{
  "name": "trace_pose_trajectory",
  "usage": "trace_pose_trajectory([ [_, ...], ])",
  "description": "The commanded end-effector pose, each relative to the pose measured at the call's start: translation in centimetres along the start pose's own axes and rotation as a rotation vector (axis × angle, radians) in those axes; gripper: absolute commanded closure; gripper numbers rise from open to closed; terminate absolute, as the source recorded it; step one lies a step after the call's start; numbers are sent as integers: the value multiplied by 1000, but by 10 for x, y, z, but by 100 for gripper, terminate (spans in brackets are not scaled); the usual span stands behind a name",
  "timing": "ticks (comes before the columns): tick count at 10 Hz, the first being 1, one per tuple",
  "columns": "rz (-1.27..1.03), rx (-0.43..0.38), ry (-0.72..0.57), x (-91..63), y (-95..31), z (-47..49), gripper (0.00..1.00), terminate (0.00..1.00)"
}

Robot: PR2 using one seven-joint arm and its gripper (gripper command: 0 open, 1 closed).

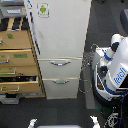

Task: Opening the fridge

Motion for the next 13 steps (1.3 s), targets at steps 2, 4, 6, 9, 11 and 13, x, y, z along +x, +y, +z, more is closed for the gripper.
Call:
trace_pose_trajectory([
  [2, 61, -122, 19, 23, 10, -1, 0, 0],
  [4, 78, -123, 15, 64, 14, -7, 0, 0],
  [6, 89, -122, -22, 101, 27, -4, 0, 0],
  [9, 107, -111, -80, 152, 61, 1, 0, 0],
  [11, 129, -88, -101, 186, 85, 8, 0, 0],
  [13, 259, -48, -93, 209, 126, 12, 0, 0],
])
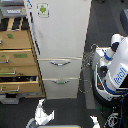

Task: Opening the fridge

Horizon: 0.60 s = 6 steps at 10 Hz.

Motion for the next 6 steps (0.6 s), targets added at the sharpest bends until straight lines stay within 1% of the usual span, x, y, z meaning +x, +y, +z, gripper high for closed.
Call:
trace_pose_trajectory([
  [1, 237, 101, -41, 101, 88, 25, 0, 0],
  [2, 300, 146, -45, 115, 105, 40, 0, 0],
  [6, 445, 239, -32, 145, 155, 67, 0, 0],
])
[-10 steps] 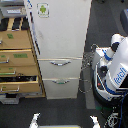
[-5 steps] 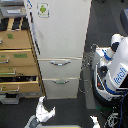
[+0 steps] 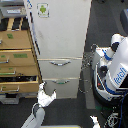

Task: Opening the fridge

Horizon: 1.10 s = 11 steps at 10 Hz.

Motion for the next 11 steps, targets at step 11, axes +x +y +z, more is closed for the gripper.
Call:
trace_pose_trajectory([
  [11, 655, 291, 8, 128, 204, 114, 0, 0],
])
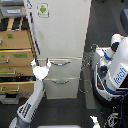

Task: Opening the fridge

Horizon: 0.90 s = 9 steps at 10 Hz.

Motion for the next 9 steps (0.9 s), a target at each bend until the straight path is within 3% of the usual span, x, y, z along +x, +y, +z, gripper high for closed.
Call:
trace_pose_trajectory([
  [1, 122, 71, -12, 52, 54, 30, 0, 0],
  [6, 107, 26, 25, 109, 57, 33, 0, 0],
  [9, 72, -51, 65, 136, 57, 36, 0, 0],
])
